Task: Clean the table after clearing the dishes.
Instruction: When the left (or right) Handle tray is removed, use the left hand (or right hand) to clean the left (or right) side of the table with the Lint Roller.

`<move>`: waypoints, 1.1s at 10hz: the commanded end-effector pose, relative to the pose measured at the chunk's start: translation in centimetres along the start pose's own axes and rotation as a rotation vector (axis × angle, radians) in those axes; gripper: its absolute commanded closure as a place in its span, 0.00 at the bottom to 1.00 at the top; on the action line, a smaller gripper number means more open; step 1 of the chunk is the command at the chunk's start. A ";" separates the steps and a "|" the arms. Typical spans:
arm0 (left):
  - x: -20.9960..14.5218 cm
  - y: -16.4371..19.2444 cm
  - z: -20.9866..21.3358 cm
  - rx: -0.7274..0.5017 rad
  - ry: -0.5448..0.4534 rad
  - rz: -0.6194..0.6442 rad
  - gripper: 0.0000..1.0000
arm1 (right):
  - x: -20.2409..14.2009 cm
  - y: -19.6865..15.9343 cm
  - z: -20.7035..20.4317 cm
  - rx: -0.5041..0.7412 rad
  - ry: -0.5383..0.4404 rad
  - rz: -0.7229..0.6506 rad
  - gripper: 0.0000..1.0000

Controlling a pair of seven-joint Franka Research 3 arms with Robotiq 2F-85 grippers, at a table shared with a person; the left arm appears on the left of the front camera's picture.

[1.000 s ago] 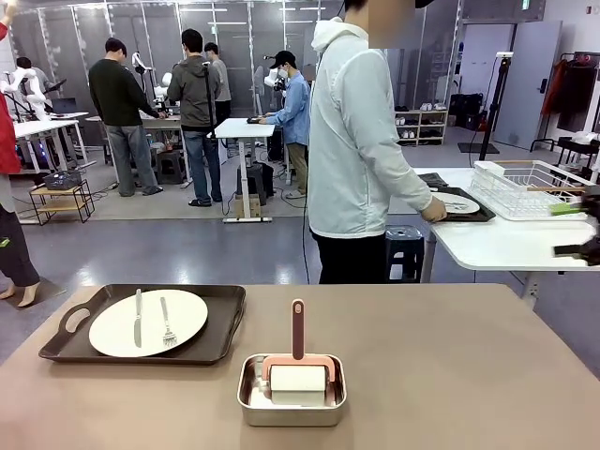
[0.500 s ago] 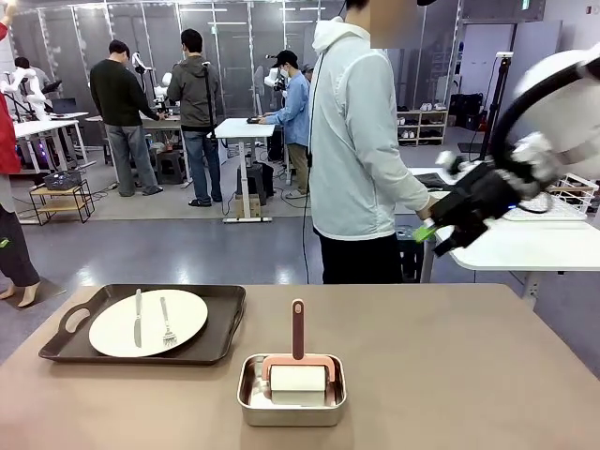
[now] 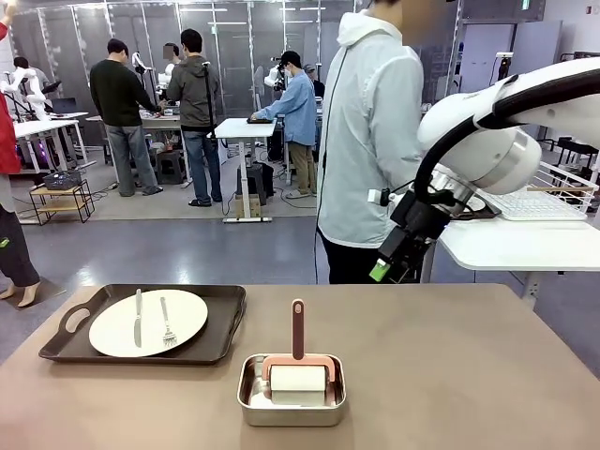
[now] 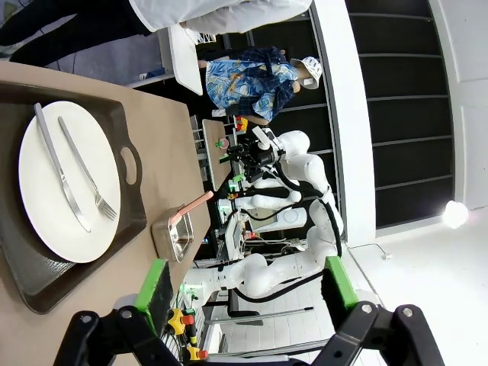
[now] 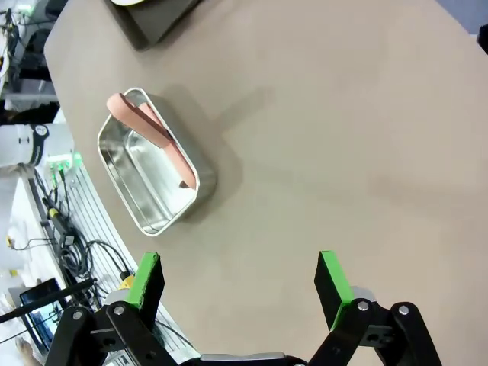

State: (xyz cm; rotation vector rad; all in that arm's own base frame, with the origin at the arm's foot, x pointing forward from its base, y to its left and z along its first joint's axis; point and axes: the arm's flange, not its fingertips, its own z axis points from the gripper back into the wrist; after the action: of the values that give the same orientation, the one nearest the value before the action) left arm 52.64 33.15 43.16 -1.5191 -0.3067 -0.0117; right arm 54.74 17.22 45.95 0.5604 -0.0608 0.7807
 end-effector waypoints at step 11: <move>-0.2 -0.1 0.2 0.002 0.001 0.001 0.00 | 5.0 4.3 -4.5 -0.047 0.132 0.336 0.00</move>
State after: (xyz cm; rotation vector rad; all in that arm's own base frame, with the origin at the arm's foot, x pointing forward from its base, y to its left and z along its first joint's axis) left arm 52.65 33.13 43.16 -1.5191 -0.3065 -0.0119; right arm 53.84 24.26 45.62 0.4660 -0.0421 1.0608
